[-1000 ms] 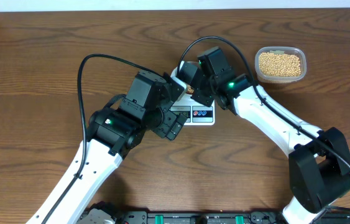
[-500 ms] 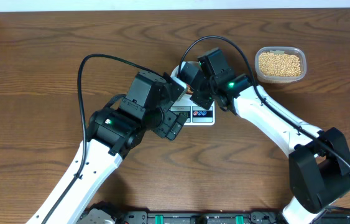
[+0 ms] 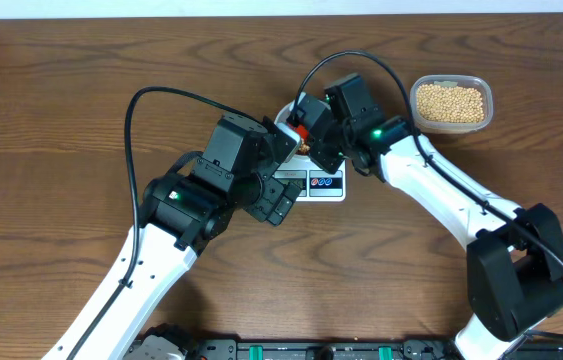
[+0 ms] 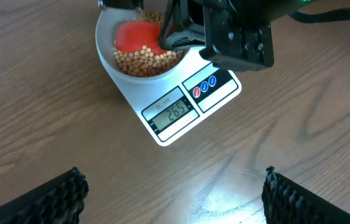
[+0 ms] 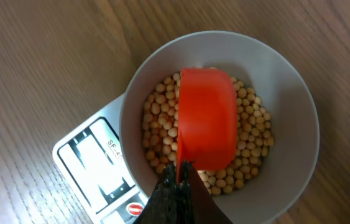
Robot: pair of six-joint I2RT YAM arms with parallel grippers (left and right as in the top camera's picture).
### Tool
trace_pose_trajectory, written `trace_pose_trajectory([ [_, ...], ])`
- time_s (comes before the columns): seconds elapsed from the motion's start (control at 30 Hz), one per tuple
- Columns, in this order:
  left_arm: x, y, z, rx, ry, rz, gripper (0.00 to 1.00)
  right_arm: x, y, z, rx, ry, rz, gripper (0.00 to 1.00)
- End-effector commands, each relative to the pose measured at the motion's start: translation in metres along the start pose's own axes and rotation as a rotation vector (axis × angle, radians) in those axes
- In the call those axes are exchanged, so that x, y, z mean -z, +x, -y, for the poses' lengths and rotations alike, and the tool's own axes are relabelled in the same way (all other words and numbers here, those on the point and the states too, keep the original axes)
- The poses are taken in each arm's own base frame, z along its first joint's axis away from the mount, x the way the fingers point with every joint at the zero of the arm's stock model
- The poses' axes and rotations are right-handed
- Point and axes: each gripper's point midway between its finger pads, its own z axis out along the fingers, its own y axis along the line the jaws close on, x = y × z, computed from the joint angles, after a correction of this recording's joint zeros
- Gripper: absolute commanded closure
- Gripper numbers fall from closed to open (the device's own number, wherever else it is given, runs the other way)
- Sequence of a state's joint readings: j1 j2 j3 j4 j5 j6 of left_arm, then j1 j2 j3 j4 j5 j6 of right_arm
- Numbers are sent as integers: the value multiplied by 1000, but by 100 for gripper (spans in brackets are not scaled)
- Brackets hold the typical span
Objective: Scoop item into bowl and weigh 50g on scale
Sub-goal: 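Lower the scoop into the bowl and tilt it to release peas, then tilt the scoop further inside the bowl to trickle peas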
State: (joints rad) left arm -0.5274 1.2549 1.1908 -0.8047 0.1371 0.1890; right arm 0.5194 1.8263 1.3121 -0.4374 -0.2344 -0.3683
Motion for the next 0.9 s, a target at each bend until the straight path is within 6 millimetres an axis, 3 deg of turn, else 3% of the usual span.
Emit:
trace_pose_trajectory([
  [0.0, 0, -1, 1, -15, 11, 0, 8, -1, 1, 0, -75, -31, 14, 99],
  [0.87, 0, -1, 1, -15, 11, 0, 8, 21, -10, 10, -274, -269, 159, 99],
])
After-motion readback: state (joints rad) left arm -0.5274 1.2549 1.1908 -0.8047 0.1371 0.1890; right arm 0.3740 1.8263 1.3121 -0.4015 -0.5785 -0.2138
